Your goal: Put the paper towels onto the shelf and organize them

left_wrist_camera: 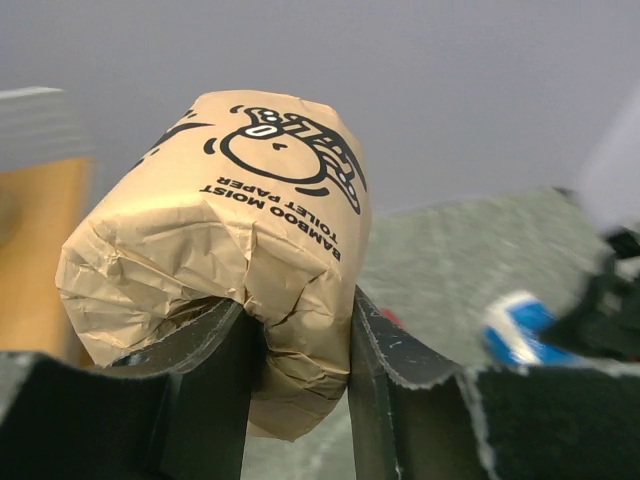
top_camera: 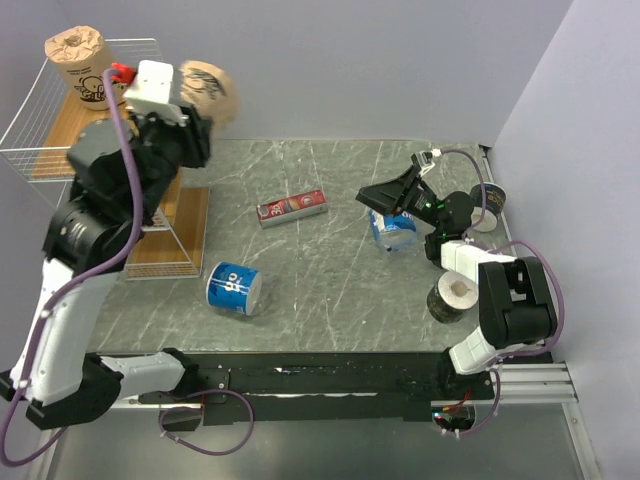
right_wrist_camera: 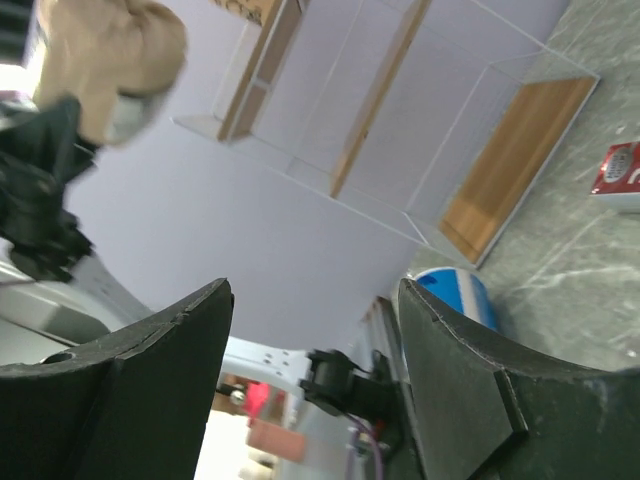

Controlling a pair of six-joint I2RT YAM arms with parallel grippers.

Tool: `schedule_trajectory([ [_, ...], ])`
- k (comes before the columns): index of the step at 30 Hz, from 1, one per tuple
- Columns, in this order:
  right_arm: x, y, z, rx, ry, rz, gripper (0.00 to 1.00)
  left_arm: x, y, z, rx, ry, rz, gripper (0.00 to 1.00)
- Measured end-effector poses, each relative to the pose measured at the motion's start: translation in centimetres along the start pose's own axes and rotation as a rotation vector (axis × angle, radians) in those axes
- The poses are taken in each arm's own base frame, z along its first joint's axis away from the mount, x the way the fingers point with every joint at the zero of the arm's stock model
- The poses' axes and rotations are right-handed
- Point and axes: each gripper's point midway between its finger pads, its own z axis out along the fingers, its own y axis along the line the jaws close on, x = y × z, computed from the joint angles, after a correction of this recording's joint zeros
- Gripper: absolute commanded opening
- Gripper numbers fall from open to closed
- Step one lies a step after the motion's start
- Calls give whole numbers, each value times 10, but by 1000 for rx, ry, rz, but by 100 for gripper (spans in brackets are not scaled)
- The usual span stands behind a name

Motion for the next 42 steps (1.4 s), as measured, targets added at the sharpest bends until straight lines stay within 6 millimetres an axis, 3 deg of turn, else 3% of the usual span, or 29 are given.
schedule_trajectory([
  [4,5,-5,-3,22,14,-38,74,-11,40,-22,-178,-17,101,42],
  [10,8,-14,-5,68,26,-52,75,2,83,-43,-383,52,232,43],
  [18,12,-7,-8,99,39,-107,75,8,98,-44,-486,63,336,42],
  [30,21,7,-18,165,54,-218,77,-14,112,-30,-590,27,400,42],
  [37,22,17,-23,194,51,-280,77,-4,143,-22,-720,96,447,43],
  [42,21,18,-24,213,55,-302,78,7,153,-11,-757,143,467,45],
])
